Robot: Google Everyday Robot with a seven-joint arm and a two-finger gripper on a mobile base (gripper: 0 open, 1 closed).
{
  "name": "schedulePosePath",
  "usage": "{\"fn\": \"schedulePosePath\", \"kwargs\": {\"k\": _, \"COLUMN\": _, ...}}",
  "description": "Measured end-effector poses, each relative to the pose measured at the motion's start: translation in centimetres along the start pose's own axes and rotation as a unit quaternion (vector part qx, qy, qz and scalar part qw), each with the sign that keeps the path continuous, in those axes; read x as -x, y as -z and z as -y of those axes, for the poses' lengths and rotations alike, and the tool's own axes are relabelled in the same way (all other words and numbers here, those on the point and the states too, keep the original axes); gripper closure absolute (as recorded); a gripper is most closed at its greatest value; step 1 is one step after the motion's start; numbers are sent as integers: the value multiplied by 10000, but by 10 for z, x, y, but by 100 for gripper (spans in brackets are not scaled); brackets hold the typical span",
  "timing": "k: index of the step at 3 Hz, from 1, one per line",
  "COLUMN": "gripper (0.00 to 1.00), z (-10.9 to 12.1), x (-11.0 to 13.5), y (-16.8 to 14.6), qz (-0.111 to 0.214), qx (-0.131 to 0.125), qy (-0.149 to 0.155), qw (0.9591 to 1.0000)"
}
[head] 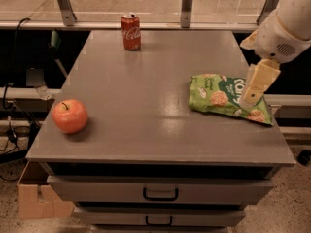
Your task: Move green rice chip bag near coke can
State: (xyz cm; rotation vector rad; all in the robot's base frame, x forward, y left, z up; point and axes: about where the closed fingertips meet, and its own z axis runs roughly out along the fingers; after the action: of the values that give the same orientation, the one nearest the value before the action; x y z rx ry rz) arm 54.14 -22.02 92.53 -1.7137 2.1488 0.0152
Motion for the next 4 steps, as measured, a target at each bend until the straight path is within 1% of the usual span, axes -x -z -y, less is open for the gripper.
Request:
{"fn": "schedulePosePath", "kwargs": {"k": 1, "gripper": 0, "z": 7, "x": -2, "y": -36, "qz": -86, "qx": 290, "qy": -3, "qw": 9995}}
{"fn": "schedulePosePath", "kwargs": {"k": 2, "gripper": 0, "z": 6, "x": -10, "y": -64, "qz": -235, "qx": 534, "qy": -102, "qw": 9982}}
{"fn": "schedulePosePath", "kwargs": {"k": 3, "gripper": 15, "z": 8, "x": -12, "y": -83, "qz": -275, "qx": 670, "qy": -205, "qw": 9972}}
{"fn": "schedulePosePath", "kwargs": {"k": 4, "gripper": 38, "z": 15, "x": -12, "y": -89, "qz": -256, "qx": 679, "qy": -285, "qw": 9970}}
